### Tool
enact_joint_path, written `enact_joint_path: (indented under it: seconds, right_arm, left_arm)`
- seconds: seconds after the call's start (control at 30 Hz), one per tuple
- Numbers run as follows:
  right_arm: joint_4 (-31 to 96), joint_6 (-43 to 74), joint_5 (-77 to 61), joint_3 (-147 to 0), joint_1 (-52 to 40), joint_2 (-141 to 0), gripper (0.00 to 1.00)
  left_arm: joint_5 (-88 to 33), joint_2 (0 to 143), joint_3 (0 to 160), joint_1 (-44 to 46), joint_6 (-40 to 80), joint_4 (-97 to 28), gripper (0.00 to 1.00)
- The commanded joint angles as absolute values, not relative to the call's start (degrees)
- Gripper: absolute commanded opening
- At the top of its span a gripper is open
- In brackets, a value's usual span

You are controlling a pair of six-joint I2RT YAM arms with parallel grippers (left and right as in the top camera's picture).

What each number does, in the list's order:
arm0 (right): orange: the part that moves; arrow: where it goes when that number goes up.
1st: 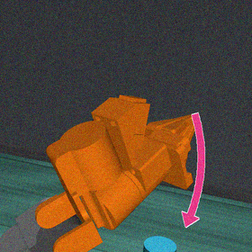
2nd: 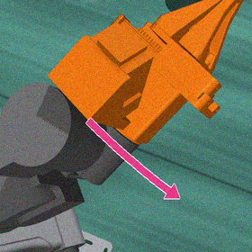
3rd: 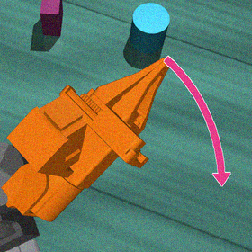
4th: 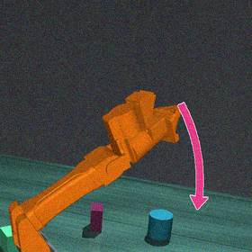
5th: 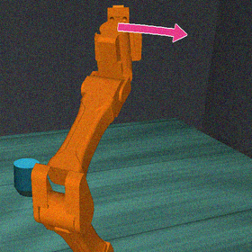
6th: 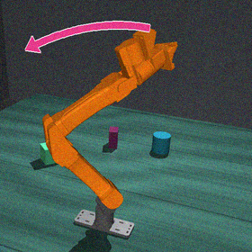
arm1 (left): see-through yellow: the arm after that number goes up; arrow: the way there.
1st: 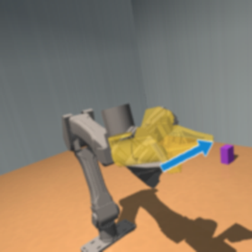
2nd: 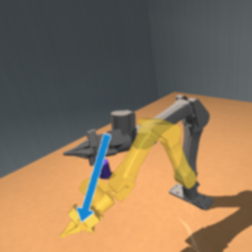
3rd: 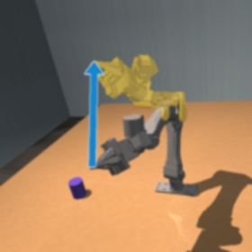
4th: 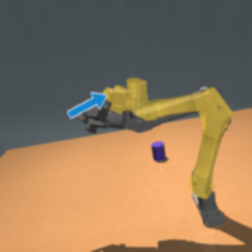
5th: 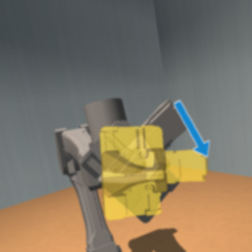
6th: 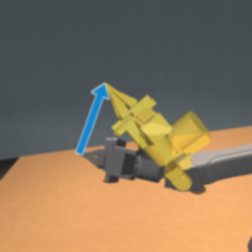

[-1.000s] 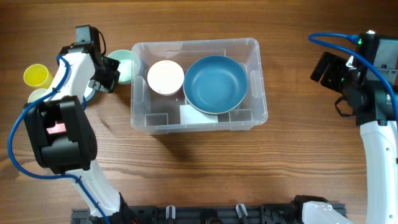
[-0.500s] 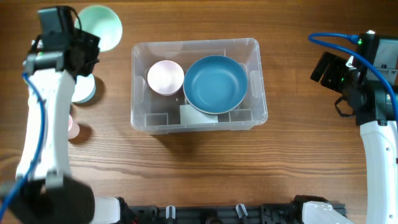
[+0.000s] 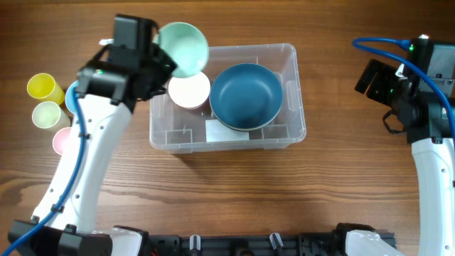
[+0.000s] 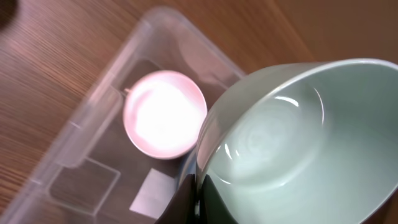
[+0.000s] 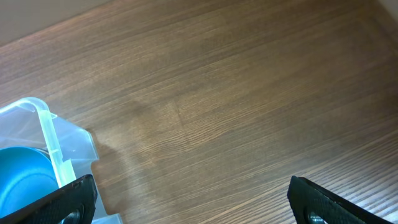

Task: Pack container
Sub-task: 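Lift the green cup and carry it over the container, then lower the green cup onto the pink cup and release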

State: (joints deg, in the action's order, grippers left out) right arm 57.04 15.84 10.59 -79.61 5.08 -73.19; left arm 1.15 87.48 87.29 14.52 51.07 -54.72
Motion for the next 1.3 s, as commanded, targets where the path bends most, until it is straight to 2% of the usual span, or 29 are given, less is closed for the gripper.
enact_joint_path:
  seconds: [0.0,0.17,0.6,0.73,0.9,1.27]
  right_arm:
    - [57.0,16.7,11.6,-80.2,5.2,-73.7,1.0]
    - [57.0,16.7,11.6,-80.2,5.2,-73.7,0.99]
    - [57.0,16.7,11.6,-80.2,5.2,-73.7,1.0]
    - [57.0,16.7,11.6,-80.2,5.2,-73.7,1.0]
    - [57.0,16.7,11.6,-80.2,5.2,-73.7,1.0]
    - [57.0,16.7,11.6,-80.2,5.2,-73.7,1.0]
  left_arm:
    - [3.0,89.2,86.6,17.9,50.2,-55.4,0.04]
    - [5.5,91.6,86.1,18.5,57.4,-58.4,0.04]
    - [5.4,99.4,86.1,18.3,64.0,-57.8,0.04]
    - [4.9,101.0,86.1,17.3,66.6,-57.3,0.08]
    - [2.8,101.8,86.1,15.6,66.7,-55.9,0.12]
    - [2.0,104.7,86.1,15.0,66.6,-54.4,0.13]
